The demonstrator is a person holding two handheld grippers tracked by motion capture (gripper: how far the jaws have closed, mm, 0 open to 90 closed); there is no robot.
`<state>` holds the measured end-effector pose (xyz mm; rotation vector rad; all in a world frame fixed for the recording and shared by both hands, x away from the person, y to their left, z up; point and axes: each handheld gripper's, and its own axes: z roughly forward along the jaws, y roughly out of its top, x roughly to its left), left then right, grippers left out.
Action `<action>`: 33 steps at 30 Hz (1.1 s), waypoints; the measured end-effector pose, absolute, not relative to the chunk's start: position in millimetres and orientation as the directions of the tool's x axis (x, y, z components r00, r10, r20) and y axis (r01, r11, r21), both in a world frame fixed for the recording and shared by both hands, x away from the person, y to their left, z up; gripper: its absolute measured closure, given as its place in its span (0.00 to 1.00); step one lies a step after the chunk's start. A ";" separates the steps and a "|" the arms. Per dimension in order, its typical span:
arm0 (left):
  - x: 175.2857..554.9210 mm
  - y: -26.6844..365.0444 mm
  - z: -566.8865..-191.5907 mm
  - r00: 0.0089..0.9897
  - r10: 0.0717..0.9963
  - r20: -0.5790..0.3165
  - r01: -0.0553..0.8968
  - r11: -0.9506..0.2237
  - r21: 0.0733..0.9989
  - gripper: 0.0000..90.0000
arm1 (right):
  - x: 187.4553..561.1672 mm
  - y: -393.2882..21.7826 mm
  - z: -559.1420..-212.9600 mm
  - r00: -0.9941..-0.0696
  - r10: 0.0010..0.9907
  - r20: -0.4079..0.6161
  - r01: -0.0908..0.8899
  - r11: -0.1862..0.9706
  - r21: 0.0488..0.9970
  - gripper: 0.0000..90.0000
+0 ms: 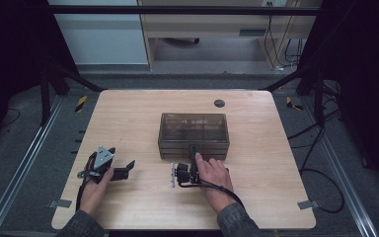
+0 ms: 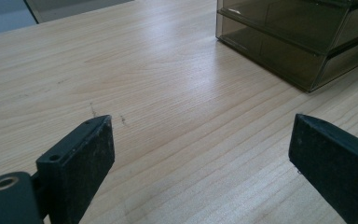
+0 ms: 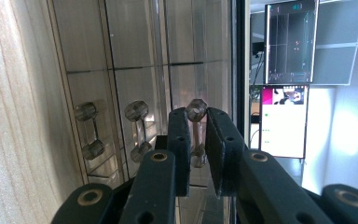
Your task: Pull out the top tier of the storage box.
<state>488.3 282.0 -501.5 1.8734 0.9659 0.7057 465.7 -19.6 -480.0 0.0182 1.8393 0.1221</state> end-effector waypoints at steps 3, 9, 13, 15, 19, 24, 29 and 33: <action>488.3 281.9 -501.5 0.535 0.840 0.085 0.336 -0.304 0.891 0.07 | 465.0 -19.5 -481.3 -0.265 0.078 -0.961 -0.047 0.995 0.093 0.90; 488.3 281.8 -501.5 0.536 0.840 0.083 0.337 -0.304 0.891 0.07 | 464.7 -19.5 -481.0 -0.264 0.076 -0.961 -0.048 0.995 0.092 0.90; 488.4 281.7 -501.6 0.536 0.840 0.083 0.338 -0.304 0.891 0.07 | 464.6 -19.6 -480.3 -0.265 0.074 -0.961 -0.049 0.995 0.090 0.90; 488.3 281.5 -501.6 0.538 0.839 0.085 0.337 -0.307 0.890 0.07 | 463.4 -19.4 -480.8 -0.268 0.086 -0.960 -0.042 0.994 0.101 0.90; 488.3 281.6 -501.6 0.537 0.839 0.084 0.338 -0.306 0.890 0.07 | 460.6 -18.9 -480.3 -0.273 0.089 -0.958 -0.038 0.994 0.103 0.90; 488.6 281.2 -501.6 0.540 0.837 0.087 0.339 -0.311 0.888 0.07 | 456.1 -18.3 -480.2 -0.274 0.088 -0.958 -0.037 0.994 0.102 0.90; 488.6 281.2 -501.6 0.540 0.837 0.087 0.340 -0.311 0.888 0.07 | 450.6 -18.1 -479.1 -0.277 0.079 -0.958 -0.044 0.995 0.095 0.90; 488.5 281.0 -501.6 0.541 0.836 0.087 0.339 -0.312 0.887 0.07 | 443.7 -18.2 -479.3 -0.277 0.082 -0.957 -0.044 0.994 0.098 0.90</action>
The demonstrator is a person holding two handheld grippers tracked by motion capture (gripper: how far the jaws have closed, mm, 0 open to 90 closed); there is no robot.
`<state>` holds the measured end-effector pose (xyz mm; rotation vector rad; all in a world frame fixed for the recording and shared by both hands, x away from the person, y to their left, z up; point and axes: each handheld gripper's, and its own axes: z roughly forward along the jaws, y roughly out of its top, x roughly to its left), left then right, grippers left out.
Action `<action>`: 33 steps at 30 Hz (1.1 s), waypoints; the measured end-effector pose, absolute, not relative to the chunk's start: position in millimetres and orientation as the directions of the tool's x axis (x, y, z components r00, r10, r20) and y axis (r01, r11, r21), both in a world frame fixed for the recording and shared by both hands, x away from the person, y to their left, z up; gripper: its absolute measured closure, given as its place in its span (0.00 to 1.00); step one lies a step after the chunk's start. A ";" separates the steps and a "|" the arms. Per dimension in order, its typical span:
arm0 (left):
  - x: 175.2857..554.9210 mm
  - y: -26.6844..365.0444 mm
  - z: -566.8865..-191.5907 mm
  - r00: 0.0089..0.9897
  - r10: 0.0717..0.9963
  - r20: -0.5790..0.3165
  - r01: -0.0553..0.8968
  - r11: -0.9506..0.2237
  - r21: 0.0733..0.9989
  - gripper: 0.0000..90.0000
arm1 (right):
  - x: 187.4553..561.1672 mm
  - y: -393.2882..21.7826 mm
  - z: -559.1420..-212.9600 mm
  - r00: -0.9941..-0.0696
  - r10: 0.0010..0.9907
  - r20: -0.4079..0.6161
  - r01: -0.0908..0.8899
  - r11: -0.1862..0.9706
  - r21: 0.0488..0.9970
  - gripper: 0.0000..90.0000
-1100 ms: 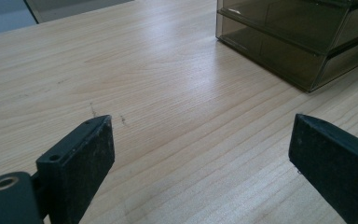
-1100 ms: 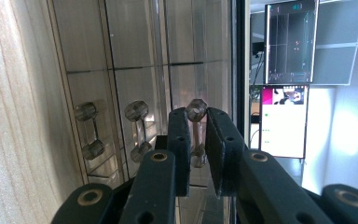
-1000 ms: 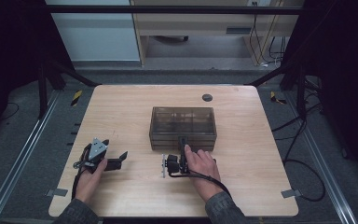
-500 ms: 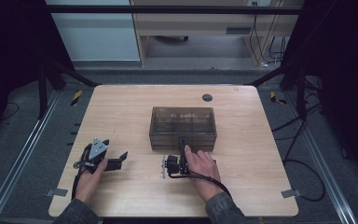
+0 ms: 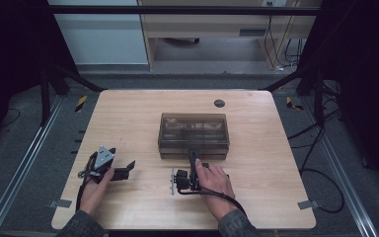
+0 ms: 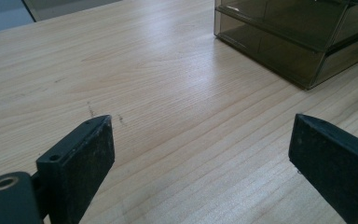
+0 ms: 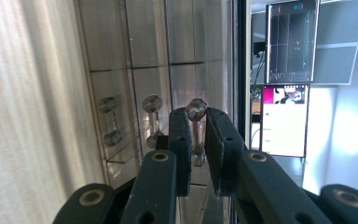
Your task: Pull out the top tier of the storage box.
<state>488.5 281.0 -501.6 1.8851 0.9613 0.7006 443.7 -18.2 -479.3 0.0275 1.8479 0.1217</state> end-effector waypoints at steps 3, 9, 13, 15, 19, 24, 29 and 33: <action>488.4 280.6 -501.7 0.542 0.836 0.090 0.338 -0.315 0.887 0.07 | 437.5 -18.6 -479.6 -0.276 0.077 -0.958 -0.050 0.994 0.094 0.90; 488.3 280.3 -501.6 0.544 0.834 0.093 0.339 -0.320 0.885 0.07 | 430.3 -19.6 -479.1 -0.280 0.077 -0.957 -0.063 0.993 0.098 0.90; 487.9 280.1 -501.7 0.543 0.834 0.095 0.339 -0.321 0.884 0.07 | 430.8 -20.6 -477.1 -0.298 0.105 -0.949 -0.064 0.990 0.129 0.82; 487.9 280.1 -501.7 0.543 0.834 0.094 0.339 -0.321 0.884 0.07 | 429.8 -21.4 -474.8 -0.298 0.145 -0.943 -0.049 0.985 0.167 0.74; 487.8 280.2 -501.6 0.540 0.836 0.095 0.339 -0.319 0.885 0.06 | 425.3 -25.0 -472.3 -0.321 0.212 -0.923 -0.021 0.973 0.231 0.63; 486.9 280.5 -501.2 0.543 0.838 0.058 0.344 -0.284 0.895 0.05 | 422.7 -34.8 -466.1 -0.382 0.351 -0.855 0.036 0.930 0.365 0.48; 482.5 279.1 -495.7 0.556 0.829 0.062 0.326 -0.286 0.901 0.04 | 419.2 -51.4 -458.1 -0.412 0.471 -0.780 0.083 0.872 0.483 0.39; 474.5 274.5 -488.6 0.580 0.812 0.068 0.312 -0.299 0.902 0.04 | 418.3 -65.2 -452.2 -0.442 0.556 -0.704 0.142 0.818 0.557 0.34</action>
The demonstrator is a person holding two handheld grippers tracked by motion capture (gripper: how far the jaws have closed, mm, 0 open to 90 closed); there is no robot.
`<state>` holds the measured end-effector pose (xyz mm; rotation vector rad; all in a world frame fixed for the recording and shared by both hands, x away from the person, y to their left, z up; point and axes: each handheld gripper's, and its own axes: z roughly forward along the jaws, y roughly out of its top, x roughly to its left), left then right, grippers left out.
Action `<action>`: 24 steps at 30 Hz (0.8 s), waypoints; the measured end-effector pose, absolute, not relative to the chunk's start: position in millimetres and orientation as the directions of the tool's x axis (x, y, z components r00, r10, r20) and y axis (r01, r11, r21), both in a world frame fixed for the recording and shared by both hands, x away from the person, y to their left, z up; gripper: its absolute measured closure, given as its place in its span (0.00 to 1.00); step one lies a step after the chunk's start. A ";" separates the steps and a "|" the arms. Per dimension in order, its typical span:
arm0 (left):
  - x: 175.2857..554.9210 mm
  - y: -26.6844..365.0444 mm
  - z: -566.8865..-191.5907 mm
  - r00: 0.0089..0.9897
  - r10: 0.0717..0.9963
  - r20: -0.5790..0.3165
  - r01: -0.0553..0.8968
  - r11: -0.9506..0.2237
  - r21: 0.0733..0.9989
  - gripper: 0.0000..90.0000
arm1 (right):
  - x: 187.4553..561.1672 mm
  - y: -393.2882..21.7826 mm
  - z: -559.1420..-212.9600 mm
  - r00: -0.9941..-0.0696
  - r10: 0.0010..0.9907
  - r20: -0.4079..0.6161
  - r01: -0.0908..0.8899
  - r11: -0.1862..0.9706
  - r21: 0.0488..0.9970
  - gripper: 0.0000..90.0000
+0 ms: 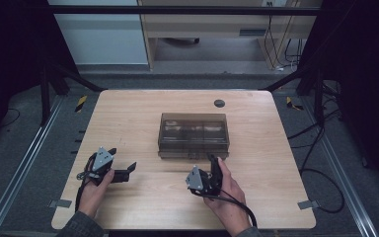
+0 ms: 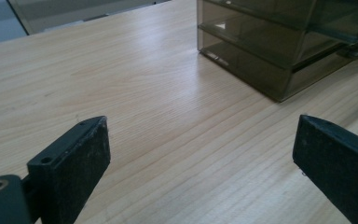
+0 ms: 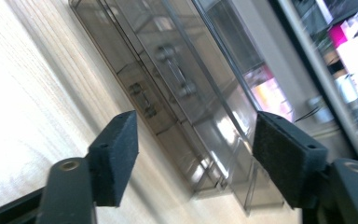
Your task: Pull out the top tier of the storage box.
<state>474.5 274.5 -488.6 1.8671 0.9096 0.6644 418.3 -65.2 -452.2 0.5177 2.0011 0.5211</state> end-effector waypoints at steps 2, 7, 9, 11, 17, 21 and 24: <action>469.8 271.7 -484.9 0.600 0.796 0.084 0.295 -0.318 0.901 0.04 | 417.8 -72.8 -449.3 -0.449 0.598 -0.664 0.167 0.786 0.595 0.31; 462.9 262.2 -475.4 0.640 0.761 0.104 0.273 -0.352 0.895 0.04 | 413.8 -93.4 -444.7 -0.473 0.661 -0.582 0.216 0.727 0.651 0.24; 461.3 257.3 -471.7 0.654 0.747 0.119 0.265 -0.373 0.889 0.04 | 411.4 -101.8 -442.5 -0.489 0.681 -0.546 0.235 0.705 0.669 0.22; 460.1 252.4 -467.9 0.666 0.736 0.122 0.264 -0.384 0.885 0.04 | 410.0 -111.4 -440.6 -0.498 0.701 -0.510 0.252 0.680 0.689 0.21; 456.9 240.9 -457.5 0.702 0.703 0.116 0.269 -0.412 0.870 0.05 | 412.1 -140.5 -440.7 -0.549 0.719 -0.427 0.291 0.643 0.709 0.26; 459.0 233.1 -454.5 0.723 0.679 0.128 0.271 -0.448 0.852 0.05 | 417.6 -158.1 -443.8 -0.578 0.703 -0.415 0.307 0.658 0.687 0.25; 459.7 228.0 -449.6 0.734 0.663 0.149 0.266 -0.482 0.835 0.05 | 420.5 -170.6 -443.9 -0.597 0.707 -0.380 0.325 0.646 0.691 0.30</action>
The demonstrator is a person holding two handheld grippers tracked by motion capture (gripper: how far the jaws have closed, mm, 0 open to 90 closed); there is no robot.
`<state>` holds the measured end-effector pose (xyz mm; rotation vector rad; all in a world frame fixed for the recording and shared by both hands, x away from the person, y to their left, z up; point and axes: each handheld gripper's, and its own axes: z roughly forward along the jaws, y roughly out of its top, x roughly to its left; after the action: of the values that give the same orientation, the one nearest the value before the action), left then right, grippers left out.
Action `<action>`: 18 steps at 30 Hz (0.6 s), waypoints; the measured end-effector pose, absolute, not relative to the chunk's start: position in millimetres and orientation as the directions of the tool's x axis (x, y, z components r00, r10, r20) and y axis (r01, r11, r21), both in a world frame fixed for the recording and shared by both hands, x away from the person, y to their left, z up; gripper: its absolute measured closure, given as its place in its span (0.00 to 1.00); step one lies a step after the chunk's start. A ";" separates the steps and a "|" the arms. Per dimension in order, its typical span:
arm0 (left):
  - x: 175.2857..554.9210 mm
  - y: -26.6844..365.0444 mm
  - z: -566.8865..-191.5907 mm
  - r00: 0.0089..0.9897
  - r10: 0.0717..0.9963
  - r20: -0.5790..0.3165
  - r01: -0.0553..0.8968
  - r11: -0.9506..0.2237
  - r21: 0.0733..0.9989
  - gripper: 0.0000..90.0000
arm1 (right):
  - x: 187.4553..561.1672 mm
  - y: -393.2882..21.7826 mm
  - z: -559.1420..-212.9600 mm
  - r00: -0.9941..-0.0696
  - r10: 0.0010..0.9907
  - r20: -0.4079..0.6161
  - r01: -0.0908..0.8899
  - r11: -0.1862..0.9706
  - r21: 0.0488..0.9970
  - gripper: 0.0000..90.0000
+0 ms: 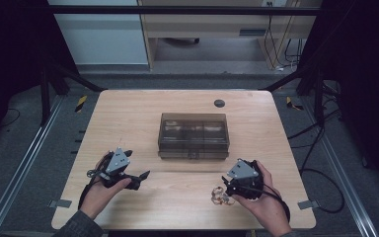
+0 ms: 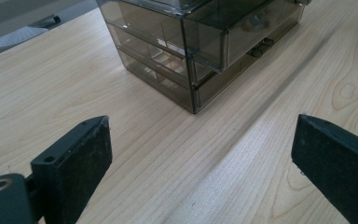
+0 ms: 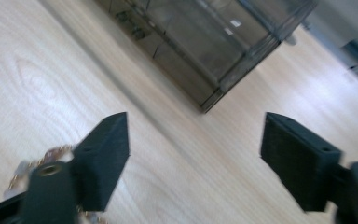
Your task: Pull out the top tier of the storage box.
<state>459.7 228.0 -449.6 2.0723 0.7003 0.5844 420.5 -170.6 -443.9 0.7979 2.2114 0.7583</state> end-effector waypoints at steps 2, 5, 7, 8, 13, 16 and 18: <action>460.5 224.9 -445.6 0.741 0.653 0.154 0.263 -0.494 0.829 0.06 | 423.7 -177.7 -444.7 -0.616 0.705 -0.350 0.345 0.642 0.685 0.29; 462.3 221.0 -442.0 0.751 0.642 0.156 0.263 -0.508 0.820 0.06 | 428.3 -186.2 -447.4 -0.621 0.715 -0.322 0.373 0.630 0.681 0.27; 463.5 219.4 -437.8 0.745 0.647 0.161 0.268 -0.512 0.816 0.06 | 432.4 -190.9 -449.7 -0.624 0.719 -0.306 0.397 0.628 0.669 0.26; 464.5 219.5 -435.6 0.737 0.657 0.160 0.275 -0.507 0.817 0.07 | 434.1 -192.0 -450.5 -0.624 0.722 -0.299 0.408 0.628 0.663 0.25; 470.9 216.9 -430.2 0.746 0.647 0.158 0.292 -0.530 0.796 0.09 | 448.2 -198.7 -449.9 -0.621 0.734 -0.276 0.451 0.622 0.639 0.24; 473.7 212.2 -427.2 0.753 0.637 0.166 0.288 -0.545 0.787 0.08 | 453.1 -201.6 -444.8 -0.643 0.721 -0.260 0.454 0.632 0.628 0.26; 475.8 209.0 -425.1 0.761 0.626 0.168 0.286 -0.557 0.780 0.08 | 455.8 -201.8 -440.5 -0.649 0.715 -0.260 0.454 0.638 0.622 0.26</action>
<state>475.8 209.0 -425.1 2.1743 0.6791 0.5579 455.8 -201.8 -440.5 0.9155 2.3676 0.7100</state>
